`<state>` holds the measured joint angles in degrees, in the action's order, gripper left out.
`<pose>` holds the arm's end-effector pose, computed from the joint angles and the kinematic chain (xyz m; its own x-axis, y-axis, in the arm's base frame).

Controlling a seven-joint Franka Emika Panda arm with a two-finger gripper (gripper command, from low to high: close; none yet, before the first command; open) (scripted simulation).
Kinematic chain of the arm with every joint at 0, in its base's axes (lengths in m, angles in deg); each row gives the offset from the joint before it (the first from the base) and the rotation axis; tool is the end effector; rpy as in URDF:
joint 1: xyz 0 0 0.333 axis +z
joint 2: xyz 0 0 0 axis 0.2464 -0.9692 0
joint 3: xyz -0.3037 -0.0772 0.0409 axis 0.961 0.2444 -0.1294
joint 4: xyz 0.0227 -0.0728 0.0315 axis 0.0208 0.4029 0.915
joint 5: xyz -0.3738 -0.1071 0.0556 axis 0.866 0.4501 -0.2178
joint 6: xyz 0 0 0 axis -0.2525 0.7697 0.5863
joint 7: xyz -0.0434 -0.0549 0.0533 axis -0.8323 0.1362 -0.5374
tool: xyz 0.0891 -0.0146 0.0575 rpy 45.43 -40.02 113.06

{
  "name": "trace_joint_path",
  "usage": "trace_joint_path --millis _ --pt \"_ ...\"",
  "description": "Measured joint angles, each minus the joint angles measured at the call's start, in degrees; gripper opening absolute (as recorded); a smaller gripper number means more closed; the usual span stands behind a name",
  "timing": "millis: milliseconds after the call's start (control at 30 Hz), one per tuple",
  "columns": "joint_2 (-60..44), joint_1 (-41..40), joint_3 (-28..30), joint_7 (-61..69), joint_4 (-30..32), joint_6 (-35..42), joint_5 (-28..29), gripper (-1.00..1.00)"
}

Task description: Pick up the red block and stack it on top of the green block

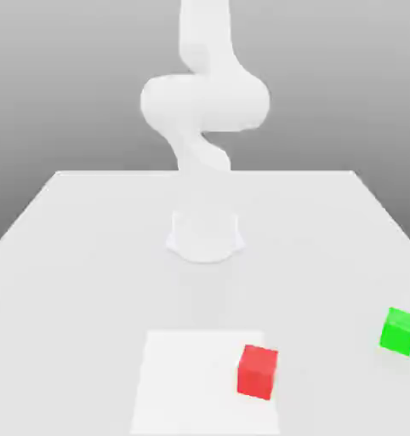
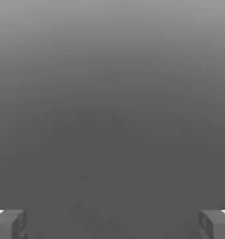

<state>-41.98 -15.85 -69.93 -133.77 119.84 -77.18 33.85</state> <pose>0.3818 0.0120 0.6644 0.4962 -0.7336 0.4643 -0.5672 -0.6788 -0.4664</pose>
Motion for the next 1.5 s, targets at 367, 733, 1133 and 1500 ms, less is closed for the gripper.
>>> trace_joint_path --millis 367,733,1133,1500 --pt "-23.49 -5.14 -9.11 -15.98 8.95 -11.23 5.20 0.00" --pt "-45.49 -3.56 -12.05 -26.67 17.53 -22.80 3.73 0.00" --pt "-58.15 0.67 -6.33 -32.81 16.20 -32.94 10.93 -1.00" --pt "-46.02 2.50 -14.54 -27.63 16.91 -21.57 2.54 -1.00"
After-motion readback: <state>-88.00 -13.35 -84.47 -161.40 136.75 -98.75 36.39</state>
